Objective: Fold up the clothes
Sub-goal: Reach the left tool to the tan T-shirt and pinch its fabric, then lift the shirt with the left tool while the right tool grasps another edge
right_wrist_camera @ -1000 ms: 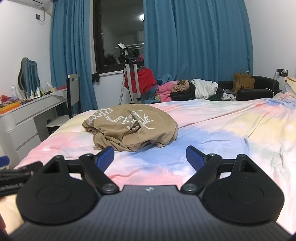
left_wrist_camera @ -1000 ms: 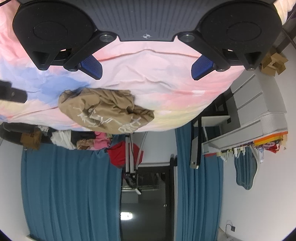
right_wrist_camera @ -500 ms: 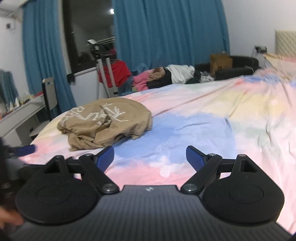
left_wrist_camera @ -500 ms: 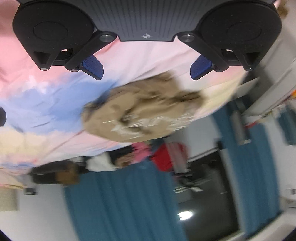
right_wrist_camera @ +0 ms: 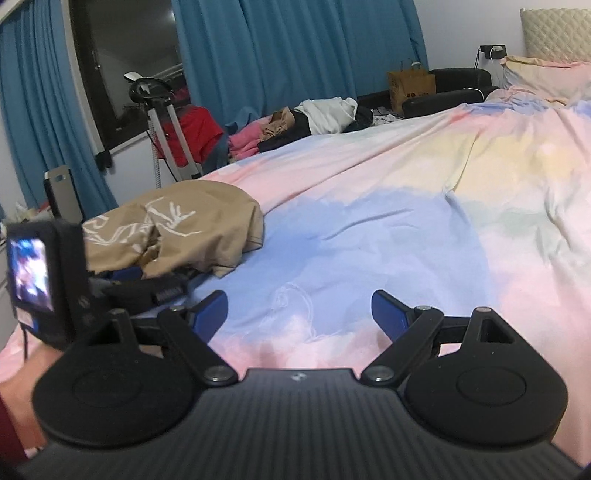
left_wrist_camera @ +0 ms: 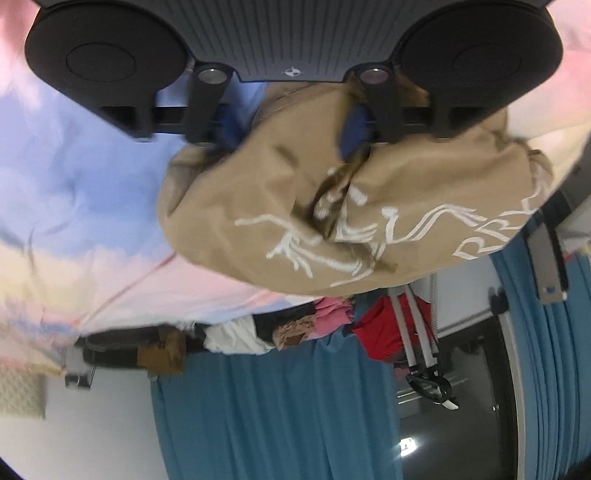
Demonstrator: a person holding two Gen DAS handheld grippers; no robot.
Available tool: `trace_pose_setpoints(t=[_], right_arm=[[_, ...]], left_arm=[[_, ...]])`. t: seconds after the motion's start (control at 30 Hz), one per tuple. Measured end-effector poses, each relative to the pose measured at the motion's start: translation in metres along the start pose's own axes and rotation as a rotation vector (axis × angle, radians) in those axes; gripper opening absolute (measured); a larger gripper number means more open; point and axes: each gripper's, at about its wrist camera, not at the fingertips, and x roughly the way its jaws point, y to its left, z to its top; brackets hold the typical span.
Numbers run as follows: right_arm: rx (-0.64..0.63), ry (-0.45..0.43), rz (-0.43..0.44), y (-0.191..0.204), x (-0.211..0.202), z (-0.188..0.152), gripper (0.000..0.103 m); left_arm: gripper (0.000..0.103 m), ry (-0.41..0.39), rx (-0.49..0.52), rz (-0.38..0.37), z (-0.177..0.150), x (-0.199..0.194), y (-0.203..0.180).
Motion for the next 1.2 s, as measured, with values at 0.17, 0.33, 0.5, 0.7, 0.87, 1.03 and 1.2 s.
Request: trace_pose_setpoints(t=[0.17,0.33,0.5,0.7,0.87,1.03,1.2], right_arm=[[-0.004,-0.001,0.002,0.003,0.009,-0.004,0.086],[-0.066,-0.073,0.006,0.014,-0.001,-0.007,0.086],[-0.144,-0.159,0.022,0.026,-0.019,-0.009,0.086],[-0.194,-0.223,0.113,0.038,-0.061,-0.005,0.086],[-0.196,-0.233,0.271,0.044,-0.109,-0.003,0.086],[-0.254,-0.15,0.438,0.057,-0.125,-0.015,0.086],[-0.336,-0.037,0.505,0.082,-0.111,-0.037,0.086]], left_arm=[[0.007,-0.04,-0.053,-0.072,0.011,-0.032,0.013],[0.006,-0.075,-0.126,-0.158,0.015,-0.116,0.031],[0.006,-0.127,-0.218,-0.229,0.016,-0.216,0.053],[0.006,-0.247,-0.325,-0.305,0.005,-0.337,0.079],[0.006,-0.318,-0.368,-0.339,-0.012,-0.389,0.094],[0.007,-0.227,-0.464,-0.281,-0.032,-0.36,0.109],[0.009,-0.124,-0.619,-0.252,-0.06,-0.324,0.132]])
